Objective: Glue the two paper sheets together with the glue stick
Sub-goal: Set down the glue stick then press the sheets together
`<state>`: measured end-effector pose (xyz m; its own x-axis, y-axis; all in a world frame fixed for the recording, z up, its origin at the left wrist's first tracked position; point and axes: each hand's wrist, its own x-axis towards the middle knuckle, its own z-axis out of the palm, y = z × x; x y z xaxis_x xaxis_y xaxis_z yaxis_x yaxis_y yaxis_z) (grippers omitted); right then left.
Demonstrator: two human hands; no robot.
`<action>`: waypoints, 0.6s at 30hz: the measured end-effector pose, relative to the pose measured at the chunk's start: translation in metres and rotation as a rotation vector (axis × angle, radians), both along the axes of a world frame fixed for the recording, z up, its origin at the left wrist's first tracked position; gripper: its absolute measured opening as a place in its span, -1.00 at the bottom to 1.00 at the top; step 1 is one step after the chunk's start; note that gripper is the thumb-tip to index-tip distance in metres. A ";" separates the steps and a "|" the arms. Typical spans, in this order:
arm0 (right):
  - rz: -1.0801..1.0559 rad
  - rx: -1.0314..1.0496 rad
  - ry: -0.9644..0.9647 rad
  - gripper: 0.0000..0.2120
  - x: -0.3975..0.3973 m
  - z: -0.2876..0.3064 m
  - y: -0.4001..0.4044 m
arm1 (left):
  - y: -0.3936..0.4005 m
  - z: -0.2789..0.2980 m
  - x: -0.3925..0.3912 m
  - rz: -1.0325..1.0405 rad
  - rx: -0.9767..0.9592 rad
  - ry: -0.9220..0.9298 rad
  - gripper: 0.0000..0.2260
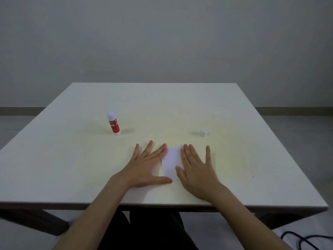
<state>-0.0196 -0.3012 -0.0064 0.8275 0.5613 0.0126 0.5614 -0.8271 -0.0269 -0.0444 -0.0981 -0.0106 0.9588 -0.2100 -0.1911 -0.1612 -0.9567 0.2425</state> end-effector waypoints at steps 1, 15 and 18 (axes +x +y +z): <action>-0.004 -0.007 0.004 -0.39 0.002 0.000 0.000 | 0.000 0.000 0.000 -0.003 0.004 -0.003 -0.07; 0.130 0.087 0.057 -0.27 -0.048 0.024 -0.035 | 0.003 -0.003 0.002 -0.015 -0.017 -0.035 -0.07; 0.214 0.165 0.043 -0.29 -0.041 0.027 -0.011 | 0.002 -0.003 0.002 -0.023 0.018 -0.056 -0.05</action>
<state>-0.0602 -0.3123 0.0202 0.6924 0.7164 0.0857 0.7180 -0.6725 -0.1793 -0.0421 -0.0965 -0.0140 0.9631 -0.2287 -0.1417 -0.1956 -0.9568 0.2150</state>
